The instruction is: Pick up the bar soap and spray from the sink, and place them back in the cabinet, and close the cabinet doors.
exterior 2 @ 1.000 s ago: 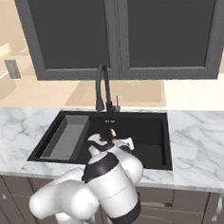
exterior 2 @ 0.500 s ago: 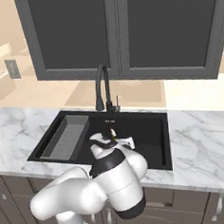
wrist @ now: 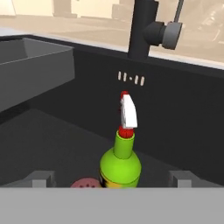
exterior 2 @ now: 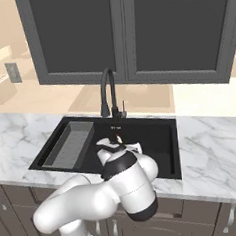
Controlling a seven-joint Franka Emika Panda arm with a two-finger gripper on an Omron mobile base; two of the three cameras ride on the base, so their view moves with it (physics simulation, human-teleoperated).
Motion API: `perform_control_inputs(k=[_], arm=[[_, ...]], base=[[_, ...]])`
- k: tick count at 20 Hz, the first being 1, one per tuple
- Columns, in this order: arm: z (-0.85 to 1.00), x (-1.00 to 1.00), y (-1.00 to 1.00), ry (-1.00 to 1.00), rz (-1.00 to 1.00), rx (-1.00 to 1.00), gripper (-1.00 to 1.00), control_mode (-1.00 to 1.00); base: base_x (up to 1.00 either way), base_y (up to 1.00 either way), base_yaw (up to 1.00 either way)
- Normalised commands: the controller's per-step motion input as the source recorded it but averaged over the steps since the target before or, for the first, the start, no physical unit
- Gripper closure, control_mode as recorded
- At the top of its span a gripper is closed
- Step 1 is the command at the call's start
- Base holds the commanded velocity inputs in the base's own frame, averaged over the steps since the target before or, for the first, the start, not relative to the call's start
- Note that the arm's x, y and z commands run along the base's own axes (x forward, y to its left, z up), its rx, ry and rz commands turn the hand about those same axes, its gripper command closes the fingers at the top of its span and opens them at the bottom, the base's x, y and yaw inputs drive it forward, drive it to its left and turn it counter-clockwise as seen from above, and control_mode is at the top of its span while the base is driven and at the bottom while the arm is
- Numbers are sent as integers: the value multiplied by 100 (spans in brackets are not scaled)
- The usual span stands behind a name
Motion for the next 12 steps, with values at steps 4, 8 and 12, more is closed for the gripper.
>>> perform_control_inputs(k=[4, 8, 12], arm=[[-16, 15, 3, 0, 0, 0, -100, -100], [-14, 18, 4, 0, 0, 0, -100, -100], [-10, 19, 1, 0, 0, 0, -100, -100]], base=[[0, 0, 0], [0, 0, 0], [0, 0, 0]])
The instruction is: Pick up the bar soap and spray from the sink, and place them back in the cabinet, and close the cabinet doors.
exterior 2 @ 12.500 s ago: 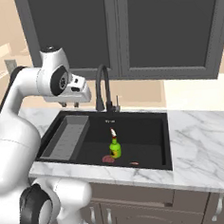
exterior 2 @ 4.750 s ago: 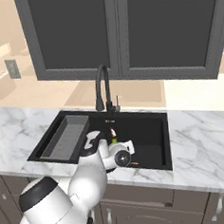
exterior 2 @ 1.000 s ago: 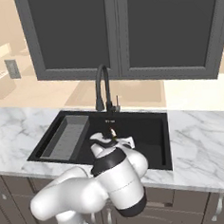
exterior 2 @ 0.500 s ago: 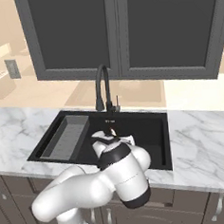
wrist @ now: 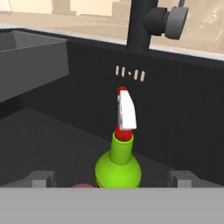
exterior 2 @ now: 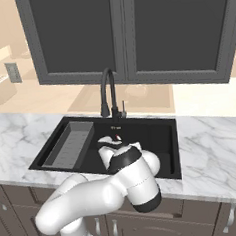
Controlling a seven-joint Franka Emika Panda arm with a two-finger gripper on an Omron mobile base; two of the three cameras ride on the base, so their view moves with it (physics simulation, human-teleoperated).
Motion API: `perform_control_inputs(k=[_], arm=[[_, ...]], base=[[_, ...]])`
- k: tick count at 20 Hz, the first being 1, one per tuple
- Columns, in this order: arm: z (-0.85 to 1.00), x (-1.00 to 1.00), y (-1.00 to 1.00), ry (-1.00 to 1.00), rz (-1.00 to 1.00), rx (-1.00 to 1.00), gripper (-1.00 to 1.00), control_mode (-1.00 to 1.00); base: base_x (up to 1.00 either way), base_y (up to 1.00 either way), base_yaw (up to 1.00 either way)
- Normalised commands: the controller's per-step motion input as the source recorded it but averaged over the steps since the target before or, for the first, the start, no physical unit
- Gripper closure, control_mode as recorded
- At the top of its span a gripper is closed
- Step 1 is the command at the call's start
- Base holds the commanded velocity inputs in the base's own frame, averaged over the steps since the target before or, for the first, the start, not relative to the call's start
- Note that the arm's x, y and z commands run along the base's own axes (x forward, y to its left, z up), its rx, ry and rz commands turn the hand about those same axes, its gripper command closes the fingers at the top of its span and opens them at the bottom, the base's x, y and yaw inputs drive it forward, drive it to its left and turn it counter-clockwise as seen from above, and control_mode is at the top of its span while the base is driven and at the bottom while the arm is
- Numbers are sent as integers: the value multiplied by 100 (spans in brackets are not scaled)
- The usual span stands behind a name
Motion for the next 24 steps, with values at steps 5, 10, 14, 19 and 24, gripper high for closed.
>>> perform_control_inputs(k=[5, 10, 14, 19, 24], arm=[[-9, 15, 0, 0, 0, 0, -100, -100], [-9, 12, 0, 0, 0, 0, -100, -100], [-13, 0, 0, 0, 3, 0, -100, -100], [-9, 3, 0, 0, 0, 0, -100, -100], [-5, 2, 0, 0, 0, 0, -100, -100]], base=[[0, 0, 0], [0, 0, 0], [0, 0, 0], [0, 0, 0], [0, 0, 0]])
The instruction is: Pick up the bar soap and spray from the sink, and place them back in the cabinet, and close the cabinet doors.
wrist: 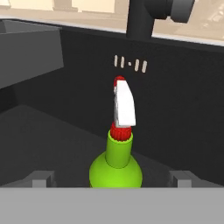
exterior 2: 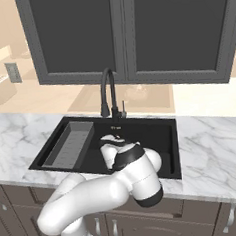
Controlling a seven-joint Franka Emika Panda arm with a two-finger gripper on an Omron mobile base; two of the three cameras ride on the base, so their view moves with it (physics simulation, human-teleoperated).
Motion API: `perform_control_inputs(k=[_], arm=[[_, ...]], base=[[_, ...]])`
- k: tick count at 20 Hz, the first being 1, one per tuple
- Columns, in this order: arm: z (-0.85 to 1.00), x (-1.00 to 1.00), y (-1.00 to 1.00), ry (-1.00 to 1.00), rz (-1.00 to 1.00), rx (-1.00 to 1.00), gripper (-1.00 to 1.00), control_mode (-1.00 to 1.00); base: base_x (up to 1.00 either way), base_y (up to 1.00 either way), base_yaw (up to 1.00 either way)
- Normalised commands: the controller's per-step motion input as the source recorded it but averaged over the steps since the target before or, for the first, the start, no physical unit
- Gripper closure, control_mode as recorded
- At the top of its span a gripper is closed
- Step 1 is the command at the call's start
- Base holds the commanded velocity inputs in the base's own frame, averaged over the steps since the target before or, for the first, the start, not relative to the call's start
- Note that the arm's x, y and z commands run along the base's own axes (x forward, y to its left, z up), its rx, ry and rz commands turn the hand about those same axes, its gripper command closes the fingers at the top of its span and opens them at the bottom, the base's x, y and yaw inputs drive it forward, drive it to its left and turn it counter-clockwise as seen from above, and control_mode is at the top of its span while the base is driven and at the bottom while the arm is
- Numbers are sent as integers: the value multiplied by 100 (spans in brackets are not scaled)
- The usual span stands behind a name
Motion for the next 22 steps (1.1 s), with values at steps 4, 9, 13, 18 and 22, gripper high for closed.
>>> perform_control_inputs(k=[4, 9, 13, 18, 22], arm=[[-9, 4, 0, 0, 0, 0, -100, -100], [-5, 4, 0, 0, 1, 0, -100, -100], [-3, 0, 0, 0, 2, 0, -100, -100], [0, 2, 0, 0, 1, 0, -100, -100], [0, 0, 0, 0, 2, 0, -100, -100]], base=[[0, 0, 0], [0, 0, 0], [0, 0, 0], [0, 0, 0], [0, 0, 0]])
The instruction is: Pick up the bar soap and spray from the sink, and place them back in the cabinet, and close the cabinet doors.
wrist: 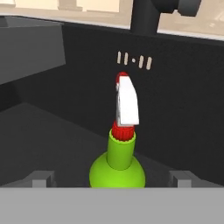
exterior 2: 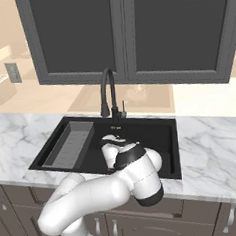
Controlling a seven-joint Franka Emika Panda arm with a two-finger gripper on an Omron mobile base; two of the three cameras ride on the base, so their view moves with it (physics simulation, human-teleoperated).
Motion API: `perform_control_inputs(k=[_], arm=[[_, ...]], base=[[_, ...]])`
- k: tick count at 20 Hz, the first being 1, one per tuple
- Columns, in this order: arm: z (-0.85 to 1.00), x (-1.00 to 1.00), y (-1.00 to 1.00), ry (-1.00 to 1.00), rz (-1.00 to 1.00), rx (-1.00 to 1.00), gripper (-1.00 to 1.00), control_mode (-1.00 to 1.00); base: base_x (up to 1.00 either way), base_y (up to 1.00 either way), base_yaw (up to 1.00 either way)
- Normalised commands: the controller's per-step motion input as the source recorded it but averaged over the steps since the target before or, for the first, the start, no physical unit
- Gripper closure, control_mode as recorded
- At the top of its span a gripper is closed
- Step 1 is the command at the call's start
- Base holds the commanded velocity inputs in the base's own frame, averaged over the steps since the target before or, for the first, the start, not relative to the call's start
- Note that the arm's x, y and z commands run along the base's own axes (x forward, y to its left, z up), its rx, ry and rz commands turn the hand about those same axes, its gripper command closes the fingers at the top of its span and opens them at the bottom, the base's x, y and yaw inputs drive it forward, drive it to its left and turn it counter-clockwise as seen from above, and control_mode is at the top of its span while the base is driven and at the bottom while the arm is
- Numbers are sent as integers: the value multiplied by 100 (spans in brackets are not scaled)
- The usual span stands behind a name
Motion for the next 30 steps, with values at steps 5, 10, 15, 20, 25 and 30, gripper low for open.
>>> perform_control_inputs(k=[5, 10, 15, 20, 25, 30], arm=[[0, 8, 0, 0, 1, 0, -100, -100], [0, 16, -4, 0, 0, 0, -100, -100], [-1, 16, -1, 0, 0, 0, -100, -100], [-7, 15, 0, 0, 0, 0, -100, -100], [-10, 8, 0, 0, 0, 0, -100, -100], [-16, 1, 1, 0, 0, 0, -100, -100]], base=[[0, 0, 0], [0, 0, 0], [0, 0, 0], [0, 0, 0], [0, 0, 0], [0, 0, 0]])
